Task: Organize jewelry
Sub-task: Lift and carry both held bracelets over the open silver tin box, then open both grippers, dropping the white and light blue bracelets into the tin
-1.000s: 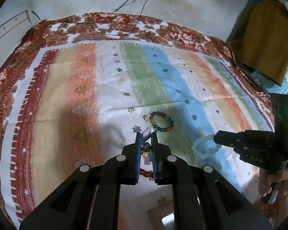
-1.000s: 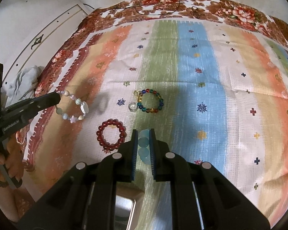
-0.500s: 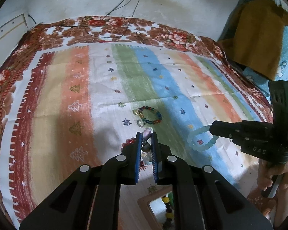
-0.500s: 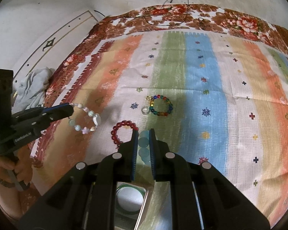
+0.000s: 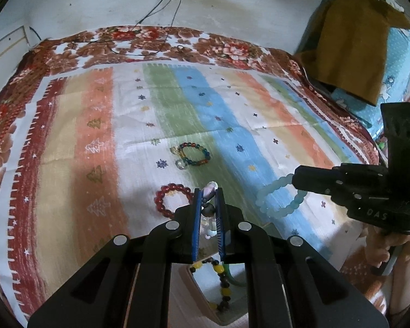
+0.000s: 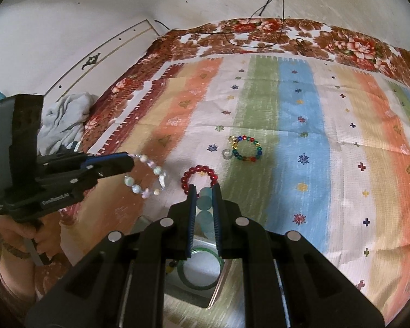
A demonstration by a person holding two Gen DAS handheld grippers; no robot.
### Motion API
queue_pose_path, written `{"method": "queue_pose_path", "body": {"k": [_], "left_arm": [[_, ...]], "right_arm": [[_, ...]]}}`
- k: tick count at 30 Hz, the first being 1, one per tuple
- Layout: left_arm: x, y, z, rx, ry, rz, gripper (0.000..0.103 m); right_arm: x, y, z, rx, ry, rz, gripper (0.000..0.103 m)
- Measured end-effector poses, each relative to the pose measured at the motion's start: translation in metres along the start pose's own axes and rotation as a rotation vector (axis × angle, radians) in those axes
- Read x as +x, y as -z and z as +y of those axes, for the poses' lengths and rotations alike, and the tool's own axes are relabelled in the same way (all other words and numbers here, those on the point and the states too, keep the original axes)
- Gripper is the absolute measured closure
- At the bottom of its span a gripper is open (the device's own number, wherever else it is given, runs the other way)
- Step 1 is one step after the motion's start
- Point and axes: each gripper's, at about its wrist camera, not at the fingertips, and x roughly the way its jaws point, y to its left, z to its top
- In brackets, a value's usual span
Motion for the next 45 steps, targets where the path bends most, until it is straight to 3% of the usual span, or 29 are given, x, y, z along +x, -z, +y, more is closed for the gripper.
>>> {"method": "queue_pose_path", "body": {"k": [16, 33, 34, 35, 36, 37, 45], "left_arm": [[-0.007, 0.034, -0.02, 0.019, 0.041, 0.023, 0.093], [-0.002, 0.06, -0.03, 0.032, 0.031, 0.064, 0.091], [0.0, 0.061, -0.031, 0.035, 0.027, 0.07, 0.087], [0.001, 0.061, -0.031, 0.039, 0.013, 0.072, 0.071], [0.001, 0.061, -0.03, 0.043, -0.006, 0.066, 0.063], [0.001, 0.06, -0.029, 0.045, -0.023, 0.061, 0.063], [0.001, 0.053, -0.007, -0.025, -0.043, 0.055, 0.061]], "right_arm": [[-0.027, 0.031, 0.022, -0.031, -0.054, -0.033, 0.09], [-0.016, 0.056, 0.023, -0.003, -0.047, 0.03, 0.09], [-0.016, 0.056, 0.021, 0.006, -0.05, 0.026, 0.085], [-0.016, 0.055, 0.018, 0.02, -0.059, 0.025, 0.066], [-0.016, 0.054, 0.017, 0.026, -0.059, 0.025, 0.054], [-0.016, 0.053, 0.016, 0.031, -0.054, 0.021, 0.045], [-0.008, 0.049, 0.007, 0.049, -0.027, 0.036, 0.045]]}}
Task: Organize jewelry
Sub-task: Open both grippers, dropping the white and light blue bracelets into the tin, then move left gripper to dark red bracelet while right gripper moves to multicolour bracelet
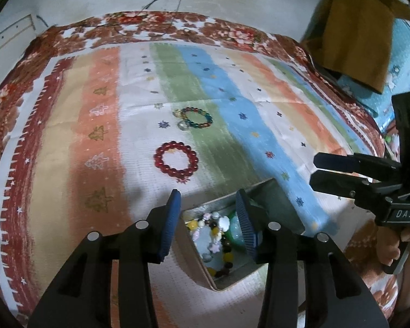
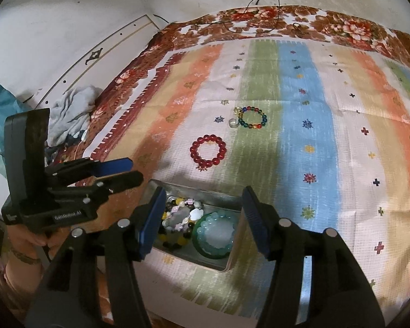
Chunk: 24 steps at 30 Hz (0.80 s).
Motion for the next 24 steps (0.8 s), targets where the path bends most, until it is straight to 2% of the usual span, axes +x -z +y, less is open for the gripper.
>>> {"method": "queue_pose_path", "body": {"k": [24], "left_arm": [[0.032, -0.034, 0.032, -0.041, -0.08, 0.054, 0.06]], "right_arm": [[0.03, -0.028, -0.018, 0.046, 0.003, 0.056, 0.045]]}}
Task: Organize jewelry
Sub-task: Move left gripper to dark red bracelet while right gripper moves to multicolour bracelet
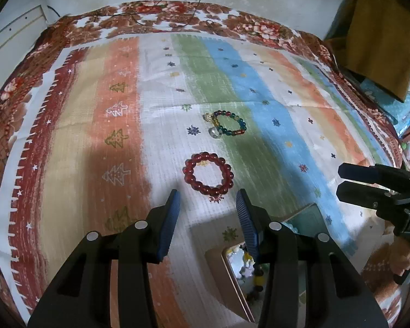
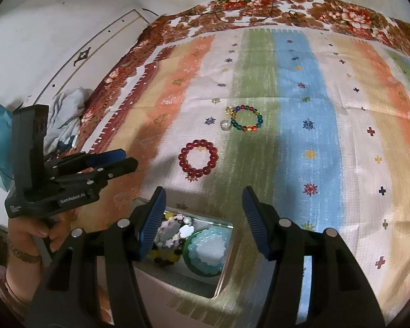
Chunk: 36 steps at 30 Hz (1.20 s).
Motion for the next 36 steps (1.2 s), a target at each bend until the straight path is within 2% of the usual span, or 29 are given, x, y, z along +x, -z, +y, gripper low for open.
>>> {"method": "queue_pose_path", "body": {"k": [36], "left_arm": [[0.054, -0.046, 0.016, 0.032, -0.065, 0.081, 0.06]], "right_arm": [[0.062, -0.06, -0.032, 0.023, 0.076, 0.082, 0.045]]}}
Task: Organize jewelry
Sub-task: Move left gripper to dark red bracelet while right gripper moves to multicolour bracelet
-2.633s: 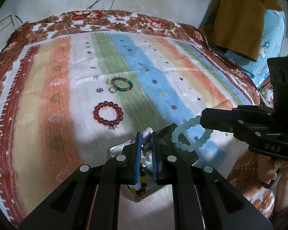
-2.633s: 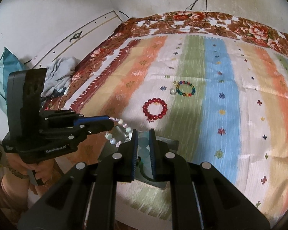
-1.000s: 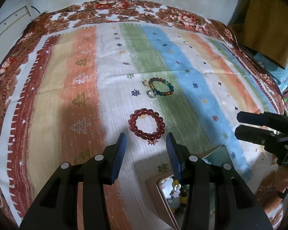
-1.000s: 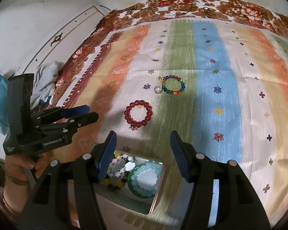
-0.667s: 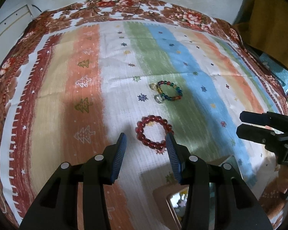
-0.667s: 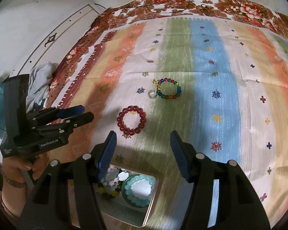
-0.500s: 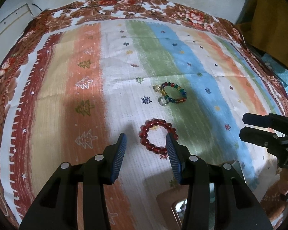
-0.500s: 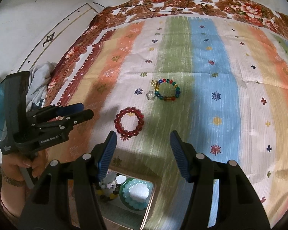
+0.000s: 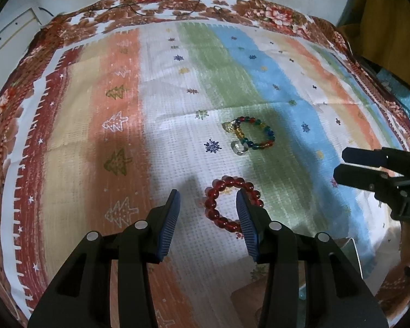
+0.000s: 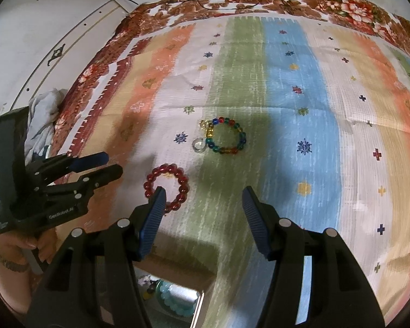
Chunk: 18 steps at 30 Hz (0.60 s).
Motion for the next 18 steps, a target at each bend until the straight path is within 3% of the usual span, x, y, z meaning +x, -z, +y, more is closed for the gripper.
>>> {"method": "queue_pose_path", "body": {"k": [18], "left_arm": [[0.027, -0.007, 0.004, 0.025, -0.023, 0.057, 0.06]], "right_arm": [[0.039, -0.025, -0.021, 0.037, 0.049, 0.045, 0.045]]}}
